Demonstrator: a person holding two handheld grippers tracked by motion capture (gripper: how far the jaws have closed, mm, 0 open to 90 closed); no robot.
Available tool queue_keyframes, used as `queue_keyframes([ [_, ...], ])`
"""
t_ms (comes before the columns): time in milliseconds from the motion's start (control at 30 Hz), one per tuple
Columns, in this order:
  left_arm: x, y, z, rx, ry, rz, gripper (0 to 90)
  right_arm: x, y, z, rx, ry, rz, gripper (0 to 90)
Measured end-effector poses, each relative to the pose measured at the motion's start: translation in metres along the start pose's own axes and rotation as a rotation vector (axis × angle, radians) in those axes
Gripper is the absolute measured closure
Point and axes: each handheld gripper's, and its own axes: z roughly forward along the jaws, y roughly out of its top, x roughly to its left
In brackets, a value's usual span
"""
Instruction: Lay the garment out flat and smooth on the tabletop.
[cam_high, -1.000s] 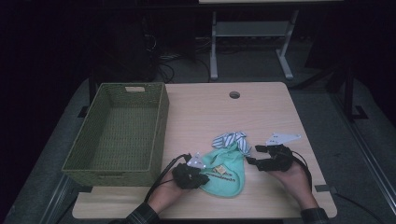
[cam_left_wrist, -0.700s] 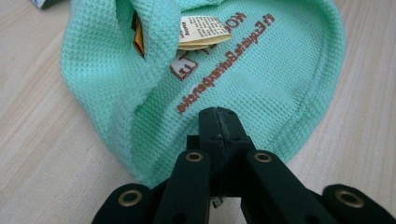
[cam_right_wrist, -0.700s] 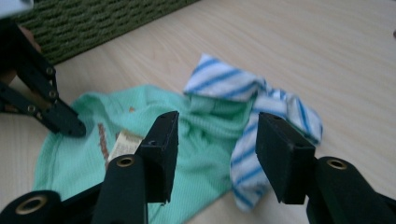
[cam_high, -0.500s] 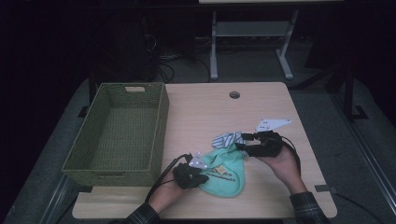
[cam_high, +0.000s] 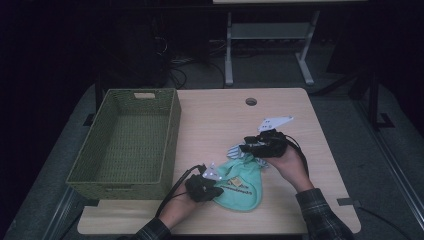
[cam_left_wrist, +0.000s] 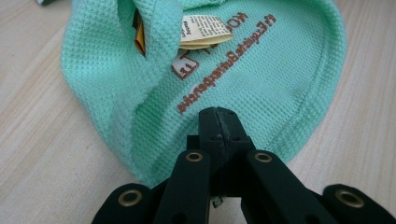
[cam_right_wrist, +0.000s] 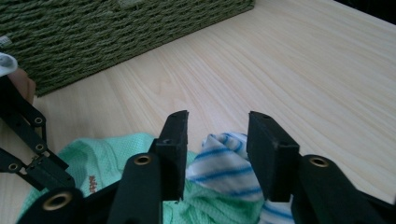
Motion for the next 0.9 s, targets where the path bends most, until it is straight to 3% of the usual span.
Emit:
queue_keyframes([
  [200,0.000,0.000,0.000,0.004,-0.005,-0.004,89.2,0.001,0.001,0.014,0.033,0.002,-0.009,65.3],
  [400,0.000,0.000,0.000,0.006,-0.003,-0.008,89.1,0.003,0.000,0.020,0.070,-0.013,-0.024,87.5],
  [667,-0.001,0.000,0.000,-0.003,0.002,-0.011,89.1,0.001,0.004,0.018,0.048,-0.028,-0.033,88.8],
  [767,-0.002,0.000,0.001,-0.018,-0.001,-0.034,89.1,-0.002,0.010,0.018,0.033,-0.038,-0.031,88.9],
  [900,-0.001,0.000,0.000,0.001,-0.002,-0.015,89.1,-0.006,0.021,0.023,0.028,-0.057,-0.028,89.0],
])
